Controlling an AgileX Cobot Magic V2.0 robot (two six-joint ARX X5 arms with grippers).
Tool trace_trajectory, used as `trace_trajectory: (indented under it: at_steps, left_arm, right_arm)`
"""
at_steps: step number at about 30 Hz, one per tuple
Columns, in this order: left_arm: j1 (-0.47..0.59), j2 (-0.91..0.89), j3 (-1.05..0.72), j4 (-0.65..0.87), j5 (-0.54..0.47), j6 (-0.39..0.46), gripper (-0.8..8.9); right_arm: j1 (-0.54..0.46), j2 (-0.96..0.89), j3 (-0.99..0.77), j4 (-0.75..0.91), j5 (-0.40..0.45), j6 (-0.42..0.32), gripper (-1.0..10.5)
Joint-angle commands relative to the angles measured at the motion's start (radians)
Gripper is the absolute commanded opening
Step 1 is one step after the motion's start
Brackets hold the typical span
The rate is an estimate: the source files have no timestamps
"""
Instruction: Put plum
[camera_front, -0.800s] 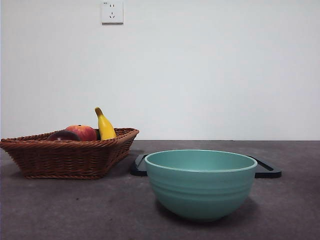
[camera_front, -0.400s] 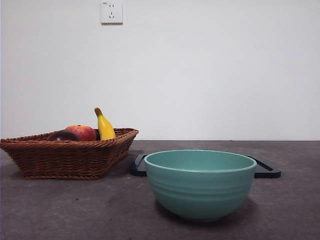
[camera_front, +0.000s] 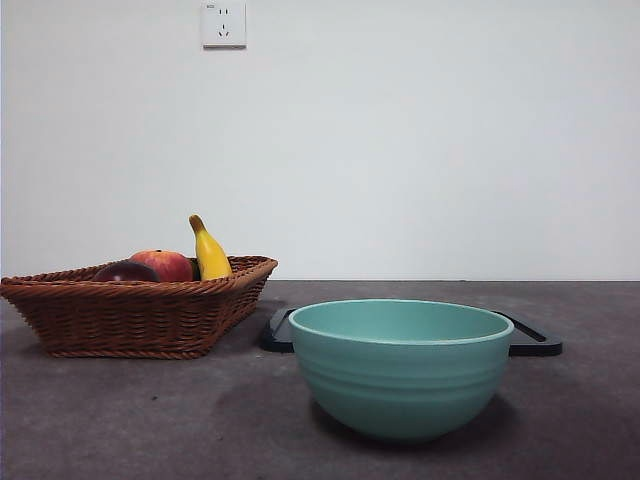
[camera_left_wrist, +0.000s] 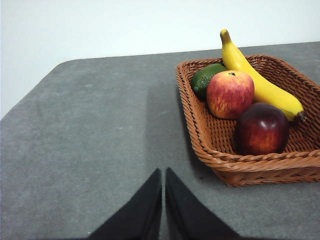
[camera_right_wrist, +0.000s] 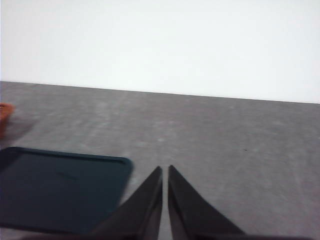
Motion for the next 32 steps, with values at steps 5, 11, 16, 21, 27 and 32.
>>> trace_trajectory:
  at_steps: [5,11,16,21,27,32]
  left_arm:
    - [0.003,-0.001,-0.02,-0.01,-0.003,-0.01,0.1]
    - [0.003,-0.001,-0.02,-0.01,-0.003,-0.01,0.1]
    - [0.003,-0.001,-0.02,-0.01,-0.003,-0.01,0.1]
    - [0.003,-0.001,-0.02,-0.01,-0.003,-0.01,0.1]
    - [0.003,-0.001,-0.02,-0.01,-0.003,-0.01,0.1]
    - [0.003,-0.001,-0.02,-0.01,-0.003,-0.01,0.1]
  right_arm:
    - [-0.003,-0.109,-0.12,0.039,0.069,-0.005,0.1]
    - [-0.003,-0.147,-0.189,0.039,0.08,0.006,0.1]
    - [-0.003,-0.162,-0.235,0.039,0.08,0.021,0.1]
    - [-0.003,-0.183,-0.255,-0.009,0.08,0.045,0.1]
    - [-0.003,-0.183,-0.255,-0.035,0.082,0.045,0.1]
    - [-0.003,-0.183,-0.255,-0.028,0.08,0.045,0.1]
